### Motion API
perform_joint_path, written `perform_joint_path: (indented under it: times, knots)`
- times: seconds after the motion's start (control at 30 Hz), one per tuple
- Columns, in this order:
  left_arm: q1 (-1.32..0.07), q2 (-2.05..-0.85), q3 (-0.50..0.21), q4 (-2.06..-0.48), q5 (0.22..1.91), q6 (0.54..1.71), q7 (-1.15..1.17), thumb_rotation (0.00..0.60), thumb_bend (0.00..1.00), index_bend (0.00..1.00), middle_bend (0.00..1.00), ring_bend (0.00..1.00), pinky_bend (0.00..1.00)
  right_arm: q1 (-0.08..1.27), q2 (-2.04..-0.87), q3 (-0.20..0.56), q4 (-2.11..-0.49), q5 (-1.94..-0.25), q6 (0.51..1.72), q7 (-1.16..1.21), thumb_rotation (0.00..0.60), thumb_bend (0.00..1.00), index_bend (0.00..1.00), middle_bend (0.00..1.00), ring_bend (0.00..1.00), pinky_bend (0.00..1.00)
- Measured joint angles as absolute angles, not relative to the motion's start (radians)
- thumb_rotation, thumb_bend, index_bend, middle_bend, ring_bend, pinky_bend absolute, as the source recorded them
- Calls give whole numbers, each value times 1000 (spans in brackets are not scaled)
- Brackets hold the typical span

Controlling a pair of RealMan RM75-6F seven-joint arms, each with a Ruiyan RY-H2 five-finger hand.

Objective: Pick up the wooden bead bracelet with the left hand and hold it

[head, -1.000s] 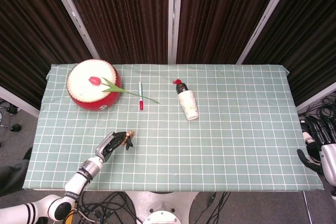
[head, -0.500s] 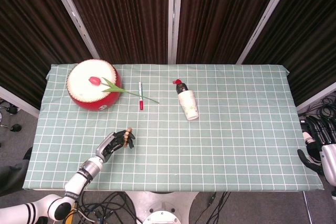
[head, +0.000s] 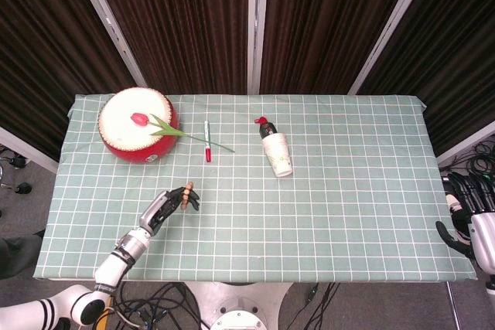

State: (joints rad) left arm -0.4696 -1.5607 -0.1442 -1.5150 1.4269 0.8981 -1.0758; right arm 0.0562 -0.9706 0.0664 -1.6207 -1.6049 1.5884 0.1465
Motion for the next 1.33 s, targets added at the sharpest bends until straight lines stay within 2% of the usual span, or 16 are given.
perform_joint_path:
  times: [0.1, 0.2, 0.3, 0.4, 0.47, 0.53, 0.6, 0.73, 0.9, 1.13, 1.33]
  knots:
    - [-476, -1566, -133, -1488, 1449, 913, -1019, 216, 557, 276, 360, 180, 90, 57, -973, 65, -1616, -1603, 1584, 151, 600, 210, 0, 95, 0, 0]
    - [-482, -1573, -124, -1456, 1468, 932, -925, 227, 430, 243, 302, 123, 86, 57, -976, 63, -1612, -1601, 1579, 154, 600, 209, 0, 95, 0, 0]
    - [-486, -1581, -120, -1424, 1479, 957, -787, 272, 305, 239, 281, 107, 80, 58, -979, 61, -1607, -1600, 1574, 159, 600, 209, 0, 94, 0, 0]
    - [-485, -1592, -121, -1396, 1480, 994, -617, 376, 260, 259, 280, 107, 77, 59, -983, 59, -1601, -1598, 1569, 165, 600, 209, 0, 94, 0, 0]
    - [-482, -1595, -125, -1381, 1475, 1024, -488, 510, 250, 294, 281, 107, 73, 59, -985, 58, -1598, -1596, 1567, 169, 600, 209, 0, 93, 0, 0]
    - [-475, -1595, -134, -1373, 1463, 1062, -360, 600, 249, 308, 283, 107, 71, 57, -986, 56, -1593, -1594, 1566, 174, 600, 209, 0, 93, 0, 0]
    - [-462, -1590, -147, -1373, 1441, 1108, -263, 600, 249, 313, 292, 109, 70, 55, -987, 53, -1589, -1592, 1562, 178, 600, 209, 0, 92, 0, 0]
    - [-400, -1558, -183, -1385, 1371, 1239, -161, 600, 245, 369, 383, 202, 85, 51, -985, 46, -1586, -1583, 1551, 186, 600, 211, 0, 91, 0, 0]
    - [-300, -1477, -197, -1393, 1317, 1356, -127, 600, 245, 377, 392, 209, 94, 51, -986, 36, -1583, -1576, 1527, 193, 600, 216, 0, 108, 0, 0]
    - [-165, -1339, -146, -1415, 1284, 1444, -45, 600, 245, 309, 326, 172, 58, 63, -997, 24, -1583, -1570, 1485, 203, 600, 217, 0, 112, 0, 0]
    - [-80, -1274, -93, -1492, 1285, 1507, -10, 600, 246, 294, 303, 162, 49, 75, -1018, 18, -1577, -1596, 1476, 210, 600, 216, 0, 110, 0, 0]
